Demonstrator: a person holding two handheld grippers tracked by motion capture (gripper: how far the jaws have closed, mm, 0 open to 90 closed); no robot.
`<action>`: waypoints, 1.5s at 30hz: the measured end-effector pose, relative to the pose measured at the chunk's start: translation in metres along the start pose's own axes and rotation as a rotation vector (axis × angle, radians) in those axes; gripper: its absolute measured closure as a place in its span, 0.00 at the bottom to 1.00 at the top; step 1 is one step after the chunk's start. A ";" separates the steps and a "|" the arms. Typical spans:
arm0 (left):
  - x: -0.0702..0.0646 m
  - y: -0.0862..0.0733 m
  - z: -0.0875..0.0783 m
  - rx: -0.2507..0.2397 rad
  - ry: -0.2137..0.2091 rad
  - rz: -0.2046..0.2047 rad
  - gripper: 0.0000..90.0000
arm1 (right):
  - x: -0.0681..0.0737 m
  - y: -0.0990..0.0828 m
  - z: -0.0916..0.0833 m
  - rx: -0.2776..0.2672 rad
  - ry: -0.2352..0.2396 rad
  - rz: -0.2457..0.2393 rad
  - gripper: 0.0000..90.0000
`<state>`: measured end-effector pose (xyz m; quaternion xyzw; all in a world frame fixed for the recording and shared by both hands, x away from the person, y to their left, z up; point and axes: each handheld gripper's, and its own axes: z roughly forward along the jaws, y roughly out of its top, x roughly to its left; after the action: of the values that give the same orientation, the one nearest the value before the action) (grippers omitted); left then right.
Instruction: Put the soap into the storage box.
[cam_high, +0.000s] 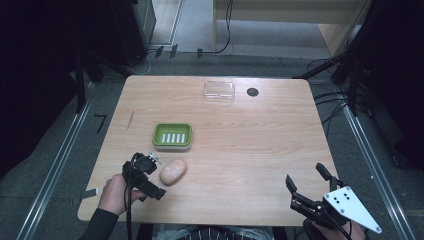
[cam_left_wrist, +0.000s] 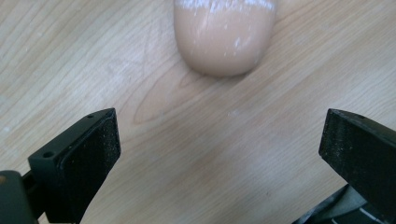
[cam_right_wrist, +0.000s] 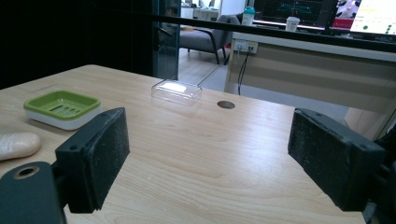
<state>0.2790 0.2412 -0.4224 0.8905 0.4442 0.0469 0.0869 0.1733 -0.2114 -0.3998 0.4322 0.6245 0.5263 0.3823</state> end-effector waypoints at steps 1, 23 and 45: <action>0.000 0.002 0.000 -0.002 -0.001 0.005 0.00 | 0.000 0.000 0.000 0.000 -0.001 0.000 0.15; -0.006 0.047 0.014 -0.024 -0.005 0.073 0.00 | -0.001 0.000 -0.001 -0.001 -0.007 0.002 0.15; -0.010 0.070 0.036 0.029 -0.010 0.139 0.02 | -0.001 0.000 -0.002 0.000 -0.007 0.005 0.15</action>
<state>0.3341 0.1876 -0.4443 0.9205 0.3816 0.0420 0.0726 0.1719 -0.2128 -0.3999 0.4356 0.6219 0.5259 0.3833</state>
